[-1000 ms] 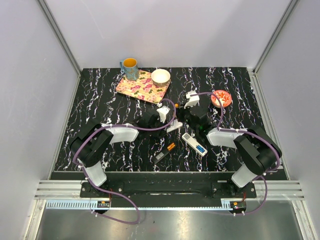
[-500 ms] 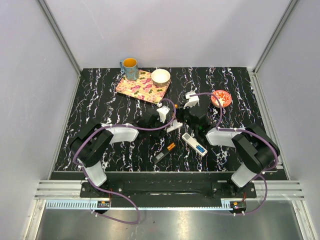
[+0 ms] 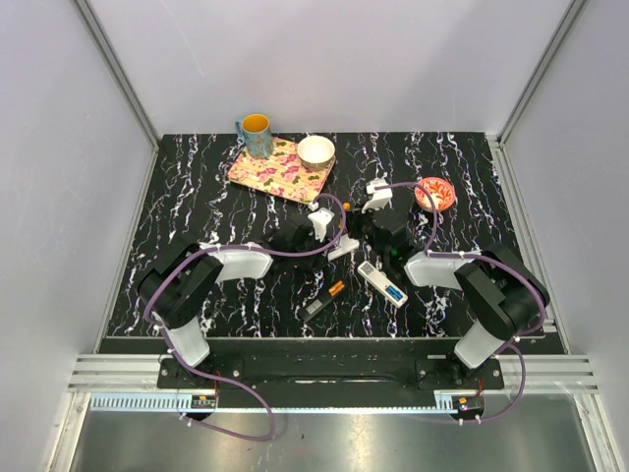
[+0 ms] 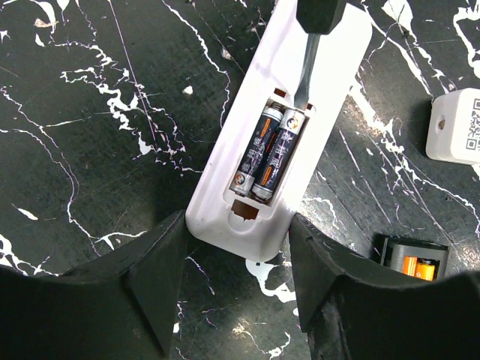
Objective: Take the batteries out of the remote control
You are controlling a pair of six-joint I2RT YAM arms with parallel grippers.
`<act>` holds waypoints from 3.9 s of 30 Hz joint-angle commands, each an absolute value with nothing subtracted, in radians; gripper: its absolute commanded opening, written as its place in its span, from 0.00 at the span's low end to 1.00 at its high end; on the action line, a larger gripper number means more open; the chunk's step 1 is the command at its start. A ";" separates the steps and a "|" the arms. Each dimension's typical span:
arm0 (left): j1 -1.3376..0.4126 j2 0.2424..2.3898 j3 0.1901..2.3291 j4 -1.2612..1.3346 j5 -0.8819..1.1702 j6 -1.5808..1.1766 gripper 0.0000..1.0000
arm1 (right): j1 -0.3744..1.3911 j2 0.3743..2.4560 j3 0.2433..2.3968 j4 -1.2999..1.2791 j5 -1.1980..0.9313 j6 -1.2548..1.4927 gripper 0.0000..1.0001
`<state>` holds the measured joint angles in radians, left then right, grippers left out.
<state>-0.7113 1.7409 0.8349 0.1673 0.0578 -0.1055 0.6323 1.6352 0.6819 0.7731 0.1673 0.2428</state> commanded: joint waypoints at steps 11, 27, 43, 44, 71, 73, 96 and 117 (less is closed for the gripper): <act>-0.713 1.790 0.805 0.115 0.117 -0.132 0.38 | 0.637 1.641 0.661 0.822 0.179 0.239 0.00; -0.712 1.790 0.807 0.114 0.121 -0.132 0.38 | 0.641 1.614 0.647 0.790 0.170 0.155 0.00; -0.707 1.795 0.810 0.110 0.129 -0.133 0.37 | 0.653 1.672 0.635 0.842 0.089 0.205 0.00; -0.706 1.793 0.810 0.110 0.129 -0.135 0.37 | 0.652 1.674 0.627 0.850 0.087 0.219 0.00; -0.704 1.795 0.805 0.112 0.127 -0.140 0.31 | 0.492 1.759 0.486 1.339 -0.170 0.727 0.00; -0.704 1.795 0.805 0.112 0.121 -0.141 0.31 | 0.492 1.758 0.486 1.338 -0.173 0.729 0.00; -0.592 1.435 0.692 0.175 0.225 -0.258 0.99 | 0.512 1.623 0.603 1.036 -0.123 0.413 0.00; -0.465 1.161 0.670 0.103 0.342 -0.348 0.99 | 0.660 1.709 0.710 0.864 0.061 0.230 0.00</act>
<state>-0.4713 1.1797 0.6712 0.0967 0.2993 -0.3374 0.6498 1.7103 0.6876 0.8616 0.0078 0.2676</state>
